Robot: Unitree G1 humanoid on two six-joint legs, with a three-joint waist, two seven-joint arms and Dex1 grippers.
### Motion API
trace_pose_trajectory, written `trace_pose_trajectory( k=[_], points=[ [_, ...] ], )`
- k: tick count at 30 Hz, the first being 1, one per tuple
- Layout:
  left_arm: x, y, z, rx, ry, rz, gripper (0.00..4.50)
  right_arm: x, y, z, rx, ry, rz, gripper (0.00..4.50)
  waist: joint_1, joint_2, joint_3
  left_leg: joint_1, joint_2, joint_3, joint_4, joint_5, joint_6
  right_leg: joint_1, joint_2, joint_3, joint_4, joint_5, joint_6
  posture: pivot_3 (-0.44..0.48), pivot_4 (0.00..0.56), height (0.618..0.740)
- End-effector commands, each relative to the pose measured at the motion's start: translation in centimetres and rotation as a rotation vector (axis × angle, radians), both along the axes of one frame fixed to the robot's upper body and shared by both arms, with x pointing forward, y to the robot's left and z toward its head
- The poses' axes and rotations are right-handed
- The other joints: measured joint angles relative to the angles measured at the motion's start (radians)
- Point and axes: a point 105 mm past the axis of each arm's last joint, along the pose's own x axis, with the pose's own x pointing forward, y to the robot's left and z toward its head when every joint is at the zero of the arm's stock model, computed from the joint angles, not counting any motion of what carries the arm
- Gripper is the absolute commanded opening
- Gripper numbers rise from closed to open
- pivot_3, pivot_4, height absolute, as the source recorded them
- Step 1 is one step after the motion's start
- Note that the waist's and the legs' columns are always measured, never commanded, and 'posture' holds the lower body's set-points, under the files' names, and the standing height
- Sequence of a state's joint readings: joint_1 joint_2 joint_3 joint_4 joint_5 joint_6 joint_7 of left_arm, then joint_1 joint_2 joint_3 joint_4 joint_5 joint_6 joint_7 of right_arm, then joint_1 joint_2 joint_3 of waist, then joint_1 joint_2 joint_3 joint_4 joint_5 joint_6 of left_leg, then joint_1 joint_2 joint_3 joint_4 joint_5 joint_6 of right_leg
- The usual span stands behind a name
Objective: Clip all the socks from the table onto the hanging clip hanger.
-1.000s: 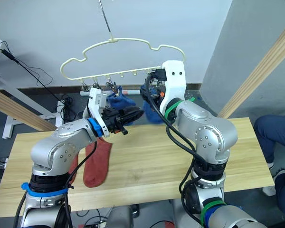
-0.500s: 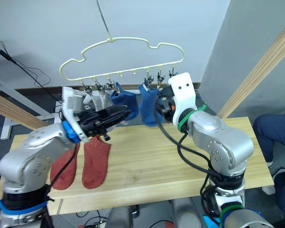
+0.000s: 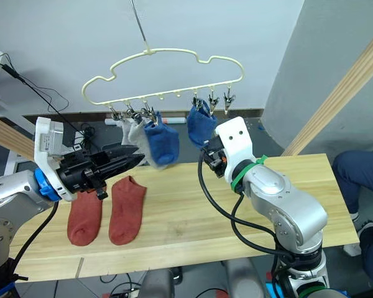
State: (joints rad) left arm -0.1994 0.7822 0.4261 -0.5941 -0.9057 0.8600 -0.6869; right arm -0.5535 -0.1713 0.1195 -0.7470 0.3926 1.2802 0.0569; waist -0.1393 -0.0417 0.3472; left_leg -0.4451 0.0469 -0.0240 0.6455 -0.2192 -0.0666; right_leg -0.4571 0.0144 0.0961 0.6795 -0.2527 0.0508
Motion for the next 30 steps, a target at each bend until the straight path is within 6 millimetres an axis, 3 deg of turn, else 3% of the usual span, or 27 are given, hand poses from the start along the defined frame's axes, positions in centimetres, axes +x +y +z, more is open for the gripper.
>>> trace_pose_trajectory(
  k=[1,4,7,15,30],
  points=[
    [-0.4,-0.9,0.9,0.011,-0.07,-0.029,1.34,-0.2,0.0,1.6,0.033,-0.071,-0.014,2.36,0.0,0.0,0.0,0.0,0.0,0.0,0.0,0.0,0.0,0.0,0.0,0.0,0.0,0.0,-0.001,-0.191,0.309,0.74],
    [-0.3,-0.8,0.9,0.017,-0.057,-0.035,1.34,0.3,-0.2,2.2,0.055,-0.09,-0.042,2.36,0.0,0.0,0.0,0.0,0.0,0.0,0.0,0.0,0.0,0.0,0.0,0.0,0.0,0.002,-0.003,-0.19,0.31,0.74],
    [-0.4,-0.7,0.5,0.043,-0.031,-0.037,1.86,0.6,-0.2,2.7,0.071,-0.101,-0.06,2.36,-0.001,0.0,0.0,0.0,0.0,0.0,0.0,0.0,0.0,0.0,0.0,0.0,0.0,0.002,-0.003,-0.185,0.309,0.74],
    [0.1,-0.4,1.6,0.037,-0.097,0.016,4.29,1.2,-0.2,3.6,0.103,-0.119,-0.089,2.36,0.0,0.0,0.0,0.0,0.0,0.0,0.0,0.0,0.0,0.0,0.0,0.0,0.0,0.002,-0.004,-0.175,0.306,0.74],
    [-0.2,-1.1,3.6,0.025,-0.096,-0.07,4.29,2.0,0.4,4.8,0.162,-0.127,-0.133,2.36,0.001,0.0,0.0,0.0,0.0,-0.001,0.0,0.0,0.0,0.0,0.0,-0.001,0.001,0.002,-0.004,-0.166,0.325,0.74]
  ],
)
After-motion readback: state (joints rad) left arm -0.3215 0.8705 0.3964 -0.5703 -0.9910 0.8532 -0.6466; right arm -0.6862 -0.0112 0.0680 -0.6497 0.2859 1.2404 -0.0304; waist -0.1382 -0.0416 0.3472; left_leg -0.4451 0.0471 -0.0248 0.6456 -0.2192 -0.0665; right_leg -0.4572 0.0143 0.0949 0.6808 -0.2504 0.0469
